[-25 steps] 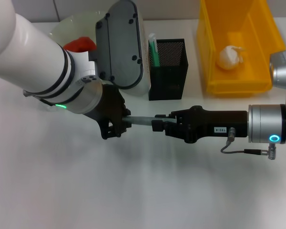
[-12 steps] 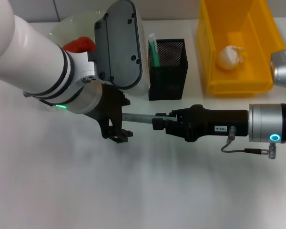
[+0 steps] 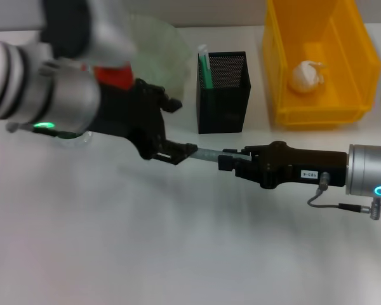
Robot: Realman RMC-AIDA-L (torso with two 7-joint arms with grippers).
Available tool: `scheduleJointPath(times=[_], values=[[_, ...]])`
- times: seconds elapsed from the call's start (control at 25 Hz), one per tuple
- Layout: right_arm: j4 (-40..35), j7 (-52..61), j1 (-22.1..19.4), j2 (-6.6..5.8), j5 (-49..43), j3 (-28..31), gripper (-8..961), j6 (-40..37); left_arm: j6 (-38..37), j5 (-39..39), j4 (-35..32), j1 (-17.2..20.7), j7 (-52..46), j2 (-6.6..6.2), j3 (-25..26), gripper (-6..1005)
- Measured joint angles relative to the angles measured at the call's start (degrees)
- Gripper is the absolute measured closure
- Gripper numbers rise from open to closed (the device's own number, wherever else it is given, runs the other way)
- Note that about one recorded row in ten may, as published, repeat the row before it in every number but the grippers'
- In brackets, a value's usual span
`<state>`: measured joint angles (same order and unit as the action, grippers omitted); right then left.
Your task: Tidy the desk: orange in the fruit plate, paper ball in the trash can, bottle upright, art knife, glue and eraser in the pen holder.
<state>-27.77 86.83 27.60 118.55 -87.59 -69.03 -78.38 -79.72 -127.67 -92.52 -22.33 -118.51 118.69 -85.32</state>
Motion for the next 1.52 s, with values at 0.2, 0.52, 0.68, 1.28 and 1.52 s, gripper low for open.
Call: scheduleJointPath(times=[0.2, 0.52, 0.68, 1.28, 1.52], values=[[-1.26, 0.23, -0.97, 0.12, -0.01, 2.47, 790, -2.65, -0.49, 16.84, 4.4, 5.86, 9.71, -0.15, 6.65, 220], [-15.58, 12.21, -2.64, -1.65, -4.93, 6.39, 790, -10.18, -9.45, 38.47, 19.87, 10.05, 28.77, -0.25, 12.7, 223], [-33.11, 26.81, -2.4, -1.46, -16.65, 9.88, 789, -13.26, -16.49, 46.66, 33.88, 9.16, 38.26, -0.29, 16.94, 223], [-51.31, 61.64, 27.43, -7.82, -53.13, 14.63, 790, -32.45, -20.63, 48.07, 45.38, 7.79, 45.27, -0.19, 18.23, 223], [-44.34, 61.58, 38.1, -5.75, -66.88, 11.44, 791, -31.79, -22.98, 48.11, 47.06, 7.62, 48.59, -0.22, 18.26, 223]])
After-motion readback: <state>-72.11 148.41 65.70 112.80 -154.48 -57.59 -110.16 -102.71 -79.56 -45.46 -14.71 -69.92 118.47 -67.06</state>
